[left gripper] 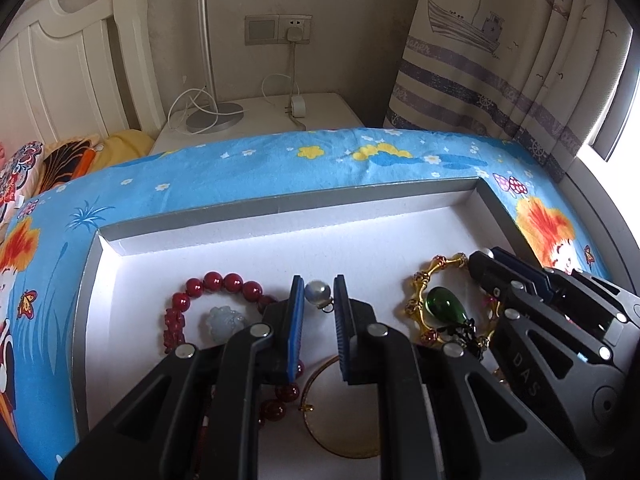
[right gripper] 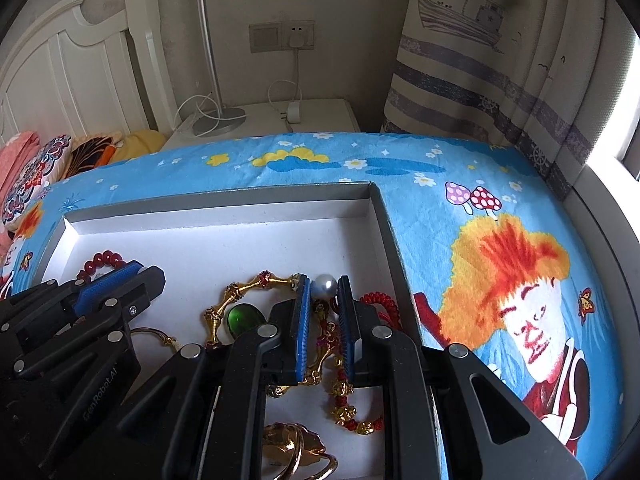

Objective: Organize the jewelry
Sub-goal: 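Open the right tool to drop its pearl while the left tool drops its pearl into the tray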

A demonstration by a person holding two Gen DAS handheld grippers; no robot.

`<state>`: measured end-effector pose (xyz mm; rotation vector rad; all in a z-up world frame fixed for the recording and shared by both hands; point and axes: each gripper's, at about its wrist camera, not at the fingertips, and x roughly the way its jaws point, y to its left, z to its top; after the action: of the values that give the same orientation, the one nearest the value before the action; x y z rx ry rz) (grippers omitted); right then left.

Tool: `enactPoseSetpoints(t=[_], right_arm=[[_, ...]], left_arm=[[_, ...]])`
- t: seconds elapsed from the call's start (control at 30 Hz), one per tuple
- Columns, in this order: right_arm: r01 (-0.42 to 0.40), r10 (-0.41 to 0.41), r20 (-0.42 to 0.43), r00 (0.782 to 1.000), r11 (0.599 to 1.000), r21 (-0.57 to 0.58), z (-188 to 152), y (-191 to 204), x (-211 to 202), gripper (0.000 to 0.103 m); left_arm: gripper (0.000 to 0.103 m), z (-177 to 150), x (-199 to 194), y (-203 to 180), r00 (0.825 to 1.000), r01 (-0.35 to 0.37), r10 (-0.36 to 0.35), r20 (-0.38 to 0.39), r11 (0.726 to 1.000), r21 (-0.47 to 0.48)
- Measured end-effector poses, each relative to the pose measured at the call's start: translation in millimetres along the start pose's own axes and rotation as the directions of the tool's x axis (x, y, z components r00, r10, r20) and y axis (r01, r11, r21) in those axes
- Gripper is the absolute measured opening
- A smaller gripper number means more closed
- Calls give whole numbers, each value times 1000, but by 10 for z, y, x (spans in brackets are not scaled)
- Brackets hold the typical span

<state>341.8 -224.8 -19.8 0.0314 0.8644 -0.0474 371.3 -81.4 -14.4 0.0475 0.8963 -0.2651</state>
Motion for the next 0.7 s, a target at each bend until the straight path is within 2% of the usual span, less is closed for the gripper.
enactPoseSetpoints(t=[0.3, 0.4, 0.5, 0.63, 0.7], right_arm=[[6, -5, -12, 1000, 1000, 20, -33, -44, -14, 17], [7, -6, -16, 1000, 1000, 26, -45, -67, -28, 20], [1, 0, -16, 1000, 1000, 25, -64, -73, -55, 24], [-4, 4, -7, 1000, 1000, 14, -85, -42, -124, 41], [1, -1, 6, 1000, 1000, 11, -87, -36, -181, 45]], left_arm=[[15, -18, -19, -7, 1000, 6, -6, 0, 1000, -3], [22, -27, -43, 2, 1000, 14, -14, 1, 1000, -5], [35, -21, -106, -7, 1000, 28, -28, 11, 1000, -1], [45, -18, -211, -8, 999, 19, -19, 27, 1000, 4], [51, -23, -241, 8, 1000, 11, -11, 27, 1000, 0]])
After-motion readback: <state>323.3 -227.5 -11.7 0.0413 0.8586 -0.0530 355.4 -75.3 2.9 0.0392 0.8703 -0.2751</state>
